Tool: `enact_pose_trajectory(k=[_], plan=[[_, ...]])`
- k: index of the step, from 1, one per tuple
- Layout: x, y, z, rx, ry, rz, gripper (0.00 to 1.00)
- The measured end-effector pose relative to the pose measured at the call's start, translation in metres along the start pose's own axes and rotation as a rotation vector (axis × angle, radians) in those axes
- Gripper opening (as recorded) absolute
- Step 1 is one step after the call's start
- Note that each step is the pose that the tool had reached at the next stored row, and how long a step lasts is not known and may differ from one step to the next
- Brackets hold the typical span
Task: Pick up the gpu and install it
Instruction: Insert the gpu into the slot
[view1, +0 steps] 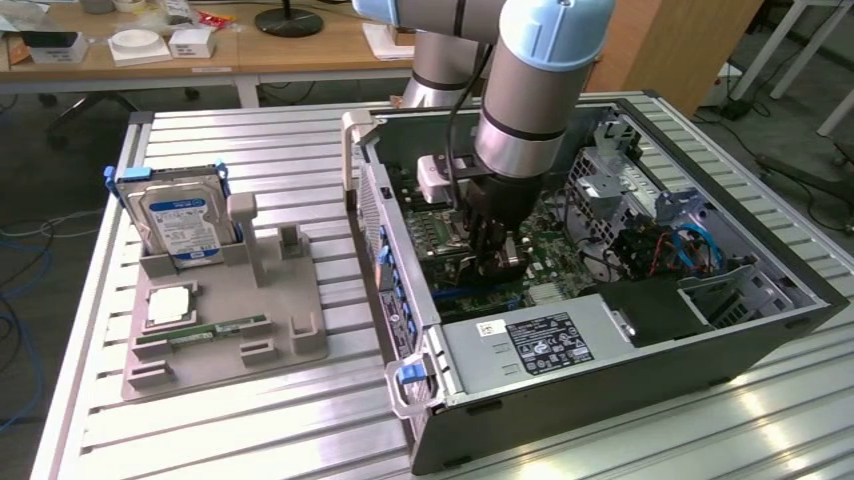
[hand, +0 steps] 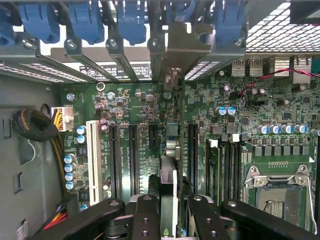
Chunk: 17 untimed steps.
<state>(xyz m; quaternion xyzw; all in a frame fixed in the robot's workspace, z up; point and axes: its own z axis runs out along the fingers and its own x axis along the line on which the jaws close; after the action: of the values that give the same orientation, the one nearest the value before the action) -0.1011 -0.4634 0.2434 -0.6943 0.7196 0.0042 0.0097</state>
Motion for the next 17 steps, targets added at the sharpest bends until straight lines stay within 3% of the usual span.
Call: enact_pose_trajectory(k=[17], plan=[[-0.003,0.0001,0.0005,0.0,-0.0004,-0.005,0.26]])
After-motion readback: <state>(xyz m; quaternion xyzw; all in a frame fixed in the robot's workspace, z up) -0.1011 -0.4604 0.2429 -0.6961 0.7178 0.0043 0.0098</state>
